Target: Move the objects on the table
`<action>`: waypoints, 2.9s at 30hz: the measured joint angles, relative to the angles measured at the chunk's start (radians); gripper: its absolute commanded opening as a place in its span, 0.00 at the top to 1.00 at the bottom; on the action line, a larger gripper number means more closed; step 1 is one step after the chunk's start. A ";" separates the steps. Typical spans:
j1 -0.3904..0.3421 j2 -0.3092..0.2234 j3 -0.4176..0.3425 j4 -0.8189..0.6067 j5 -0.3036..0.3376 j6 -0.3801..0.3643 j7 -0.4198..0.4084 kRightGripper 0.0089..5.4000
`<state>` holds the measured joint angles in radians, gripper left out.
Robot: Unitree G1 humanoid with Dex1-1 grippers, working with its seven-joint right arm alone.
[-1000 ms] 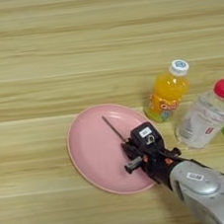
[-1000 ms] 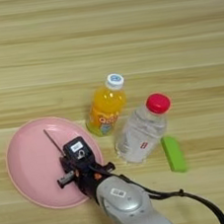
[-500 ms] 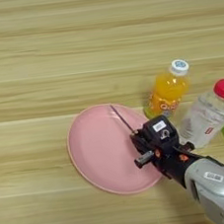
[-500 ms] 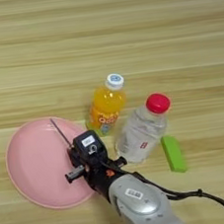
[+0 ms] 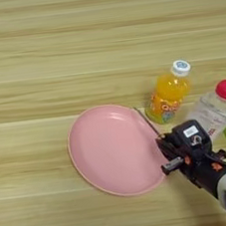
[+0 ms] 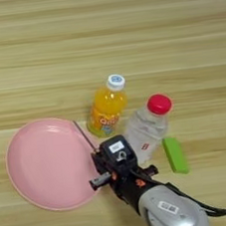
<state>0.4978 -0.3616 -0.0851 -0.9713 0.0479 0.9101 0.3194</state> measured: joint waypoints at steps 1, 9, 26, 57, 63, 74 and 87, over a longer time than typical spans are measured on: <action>0.006 0.000 -0.012 -0.003 0.001 -0.001 0.007 0.84; 0.060 0.001 -0.089 -0.007 0.015 -0.028 0.039 0.84; 0.116 0.009 -0.121 0.073 0.013 -0.099 0.061 0.84; 0.100 0.014 -0.097 0.275 -0.009 -0.223 0.059 0.84; 0.099 0.014 -0.094 0.275 -0.010 -0.223 0.059 0.85; 0.096 0.014 -0.093 0.275 -0.011 -0.225 0.058 0.59; 0.106 0.014 -0.098 0.260 -0.011 -0.222 0.060 0.33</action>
<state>0.6038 -0.3475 -0.1834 -0.7113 0.0366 0.6877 0.3791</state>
